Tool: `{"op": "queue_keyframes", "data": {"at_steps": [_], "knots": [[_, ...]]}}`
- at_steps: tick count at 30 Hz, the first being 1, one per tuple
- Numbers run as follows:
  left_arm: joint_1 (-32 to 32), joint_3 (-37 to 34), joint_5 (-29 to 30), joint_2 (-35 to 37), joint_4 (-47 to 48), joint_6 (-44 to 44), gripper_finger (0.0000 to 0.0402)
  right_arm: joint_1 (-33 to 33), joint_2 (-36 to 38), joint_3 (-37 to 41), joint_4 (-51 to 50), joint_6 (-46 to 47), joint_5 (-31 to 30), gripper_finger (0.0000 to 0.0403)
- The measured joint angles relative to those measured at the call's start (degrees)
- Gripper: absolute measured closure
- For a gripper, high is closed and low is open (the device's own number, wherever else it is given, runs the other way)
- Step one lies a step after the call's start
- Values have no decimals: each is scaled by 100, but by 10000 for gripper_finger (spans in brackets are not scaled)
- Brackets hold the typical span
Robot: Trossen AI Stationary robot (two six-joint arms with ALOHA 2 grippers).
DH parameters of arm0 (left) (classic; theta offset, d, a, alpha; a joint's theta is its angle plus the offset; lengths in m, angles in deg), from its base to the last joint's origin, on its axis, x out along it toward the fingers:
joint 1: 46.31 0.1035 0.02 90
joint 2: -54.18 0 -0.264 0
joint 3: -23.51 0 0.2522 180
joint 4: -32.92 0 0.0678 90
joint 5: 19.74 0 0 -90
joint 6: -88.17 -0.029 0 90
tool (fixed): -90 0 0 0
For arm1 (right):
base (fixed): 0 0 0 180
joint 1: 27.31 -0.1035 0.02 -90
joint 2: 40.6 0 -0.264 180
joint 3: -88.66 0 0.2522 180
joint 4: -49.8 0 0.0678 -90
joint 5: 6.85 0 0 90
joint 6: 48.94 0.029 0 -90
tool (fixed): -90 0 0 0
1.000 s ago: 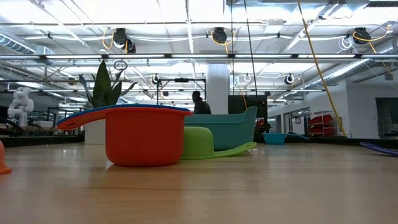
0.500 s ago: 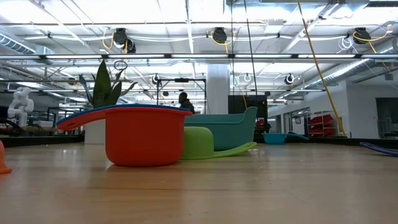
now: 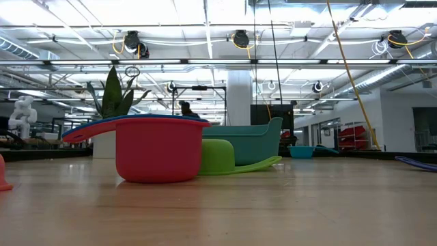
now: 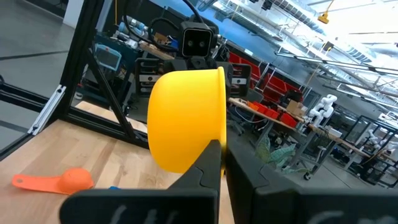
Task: Nest measuring cups in basket
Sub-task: Stack the yellow measuring cup on top of the blue measuring cup
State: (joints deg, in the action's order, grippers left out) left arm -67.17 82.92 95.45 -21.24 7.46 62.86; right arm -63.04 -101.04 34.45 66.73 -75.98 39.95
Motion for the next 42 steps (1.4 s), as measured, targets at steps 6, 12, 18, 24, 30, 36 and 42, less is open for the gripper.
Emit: {"op": "queue_keyframes", "data": {"at_steps": [6, 12, 18, 24, 30, 36, 42], "knots": [[0, -2, 7, 0, -63, 0, 255, 2, -1, 2, -10, 41, -2, 403], [0, -2, 47, -264, -355, -240, 264, 2, -1, 2, -14, 37, 0, 403], [-3, 360, 368, -765, -511, -644, 255, 2, -1, 2, -16, 38, -2, 403], [-104, 546, 505, -890, -516, -835, 268, 0, -3, 2, -77, 37, -11, 403], [-140, 546, 647, -890, -478, -1023, 297, 0, -3, 2, -93, -5, -17, 403], [-141, 546, 649, -888, -413, -1060, 341, 0, -3, 2, -86, -20, -22, 403], [-260, 546, 688, -887, -415, -1298, 393, 0, -3, 2, -93, -34, -18, 403]]}}
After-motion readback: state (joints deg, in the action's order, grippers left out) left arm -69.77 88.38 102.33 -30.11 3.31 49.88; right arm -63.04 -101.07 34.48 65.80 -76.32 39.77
